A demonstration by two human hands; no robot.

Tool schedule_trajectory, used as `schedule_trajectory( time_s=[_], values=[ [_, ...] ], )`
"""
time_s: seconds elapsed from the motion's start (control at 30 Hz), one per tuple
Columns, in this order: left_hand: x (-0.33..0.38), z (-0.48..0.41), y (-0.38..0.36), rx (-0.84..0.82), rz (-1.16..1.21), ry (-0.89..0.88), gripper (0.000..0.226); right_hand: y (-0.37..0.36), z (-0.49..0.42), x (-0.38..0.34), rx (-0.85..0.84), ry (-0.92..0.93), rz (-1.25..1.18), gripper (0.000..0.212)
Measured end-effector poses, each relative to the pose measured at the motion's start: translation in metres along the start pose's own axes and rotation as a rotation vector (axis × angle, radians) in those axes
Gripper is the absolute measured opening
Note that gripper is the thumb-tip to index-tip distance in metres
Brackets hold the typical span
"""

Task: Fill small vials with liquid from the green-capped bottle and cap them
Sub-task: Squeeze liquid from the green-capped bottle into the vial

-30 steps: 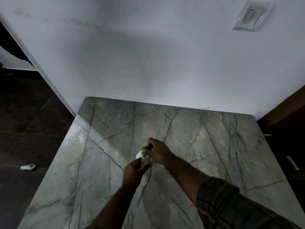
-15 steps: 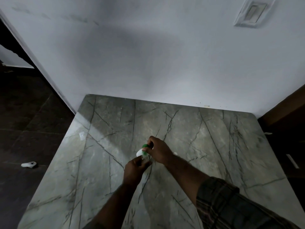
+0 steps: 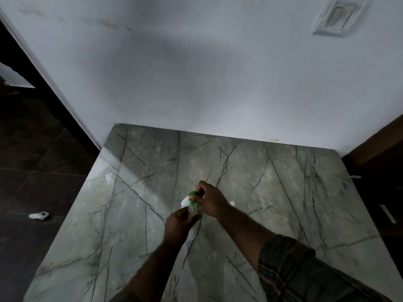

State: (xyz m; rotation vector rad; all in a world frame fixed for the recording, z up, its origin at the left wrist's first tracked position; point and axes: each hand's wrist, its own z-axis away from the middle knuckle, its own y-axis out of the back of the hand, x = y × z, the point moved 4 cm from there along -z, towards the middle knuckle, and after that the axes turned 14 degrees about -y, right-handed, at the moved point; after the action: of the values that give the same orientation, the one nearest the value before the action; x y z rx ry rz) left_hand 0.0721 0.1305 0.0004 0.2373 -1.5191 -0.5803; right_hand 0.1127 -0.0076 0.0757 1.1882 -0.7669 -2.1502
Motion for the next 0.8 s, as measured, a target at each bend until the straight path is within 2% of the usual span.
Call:
schedule_trajectory(
  time_s=[0.27, 0.5, 0.8],
  values=[
    [0.0039, -0.0031, 0.0023, 0.05, 0.009, -0.025, 0.021, 0.0069, -0.0008, -0.0068, -0.016, 0.011, 0.011, 0.026],
    [-0.0016, -0.0014, -0.0016, 0.018, 0.007, -0.024, 0.014, 0.0011, 0.0009, -0.0024, -0.002, 0.0, 0.005, 0.026],
    [0.0027, -0.0043, 0.0018, 0.017, 0.004, -0.036, 0.02, 0.004, 0.0008, -0.0036, -0.009, -0.016, -0.022, 0.028]
  ],
)
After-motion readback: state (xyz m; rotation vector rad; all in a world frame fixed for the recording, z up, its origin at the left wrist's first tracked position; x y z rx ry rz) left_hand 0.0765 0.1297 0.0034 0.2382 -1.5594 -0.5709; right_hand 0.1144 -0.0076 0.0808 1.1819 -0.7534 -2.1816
